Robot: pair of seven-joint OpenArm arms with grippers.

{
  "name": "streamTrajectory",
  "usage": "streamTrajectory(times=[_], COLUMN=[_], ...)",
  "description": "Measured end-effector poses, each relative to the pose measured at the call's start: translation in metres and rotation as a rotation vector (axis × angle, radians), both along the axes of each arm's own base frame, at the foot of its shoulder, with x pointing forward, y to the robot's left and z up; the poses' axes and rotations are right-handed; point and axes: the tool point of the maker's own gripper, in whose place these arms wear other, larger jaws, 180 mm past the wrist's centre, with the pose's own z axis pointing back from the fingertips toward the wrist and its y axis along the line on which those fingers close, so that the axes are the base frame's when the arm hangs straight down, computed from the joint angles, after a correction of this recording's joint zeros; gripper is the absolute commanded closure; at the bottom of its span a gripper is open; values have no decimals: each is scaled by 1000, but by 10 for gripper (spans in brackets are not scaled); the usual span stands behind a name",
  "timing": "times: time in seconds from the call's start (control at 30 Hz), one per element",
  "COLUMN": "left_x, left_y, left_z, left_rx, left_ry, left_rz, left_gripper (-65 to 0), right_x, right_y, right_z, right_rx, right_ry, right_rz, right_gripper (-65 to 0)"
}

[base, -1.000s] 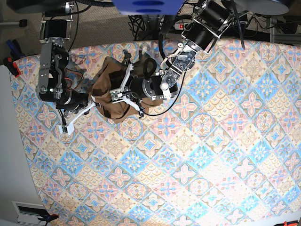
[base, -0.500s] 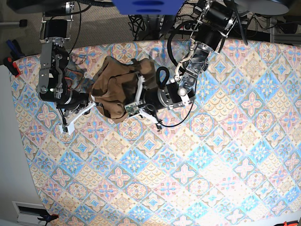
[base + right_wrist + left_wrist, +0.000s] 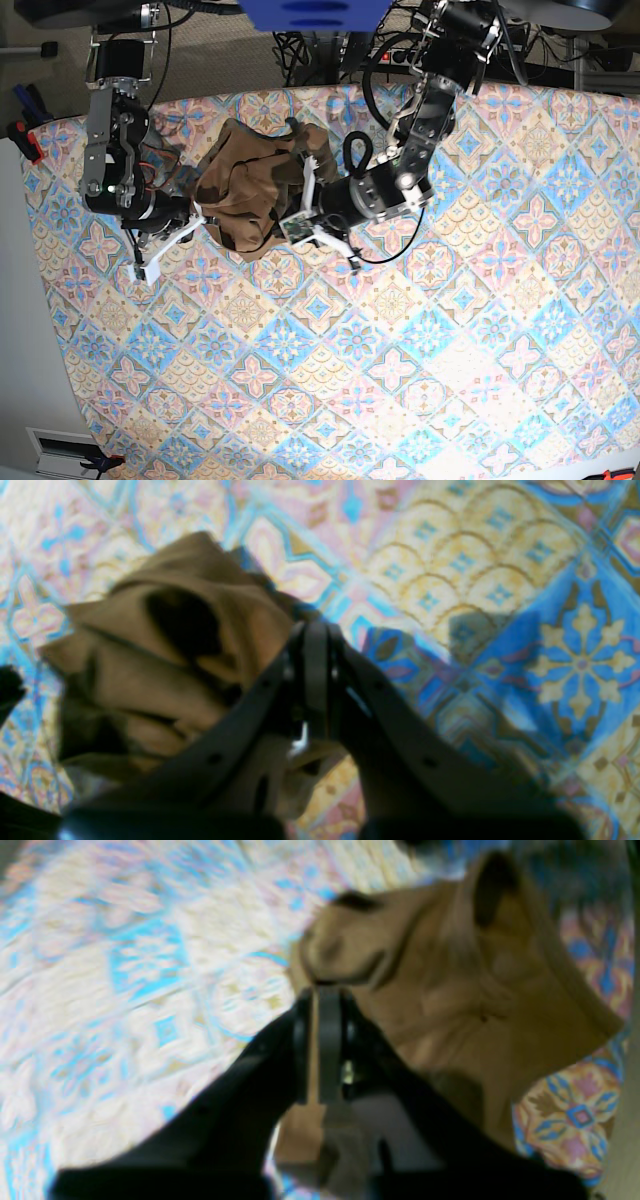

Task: Layout the t-shirt on the table in an organized manner, then fold the t-shirt properly
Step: 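Drag the bundle with both grippers toward the right arm's base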

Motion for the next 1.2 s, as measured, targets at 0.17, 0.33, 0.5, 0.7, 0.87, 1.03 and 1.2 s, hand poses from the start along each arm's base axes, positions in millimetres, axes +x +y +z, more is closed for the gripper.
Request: streamTrajectory(times=[0.17, 0.33, 0.5, 0.7, 0.87, 1.03, 1.2], left_x=[-6, -21, -38, -44, -32, -25, -13], left_y=[39, 57, 54, 57, 53, 32, 4], left_z=[-13, -33, -52, -93, -102, -101, -102], left_rx=[13, 23, 18, 54, 37, -18, -62], left_ry=[46, 117, 185, 301, 322, 349, 380], left_rz=[122, 185, 172, 179, 169, 186, 161], left_gripper=[-137, -137, -137, -137, -137, -137, -137], right_x=[1, -1, -8, -7, 1, 7, 5], right_y=[1, 9, 36, 35, 10, -42, -62], right_z=[4, 1, -4, -2, 7, 21, 26], right_rx=[0, -10, 11, 5, 10, -13, -12], right_ry=[-9, -2, 20, 10, -22, -68, -85], right_rz=[5, 34, 116, 115, 30, -130, -197], right_gripper=[0, -172, -240, -240, -240, -240, -240])
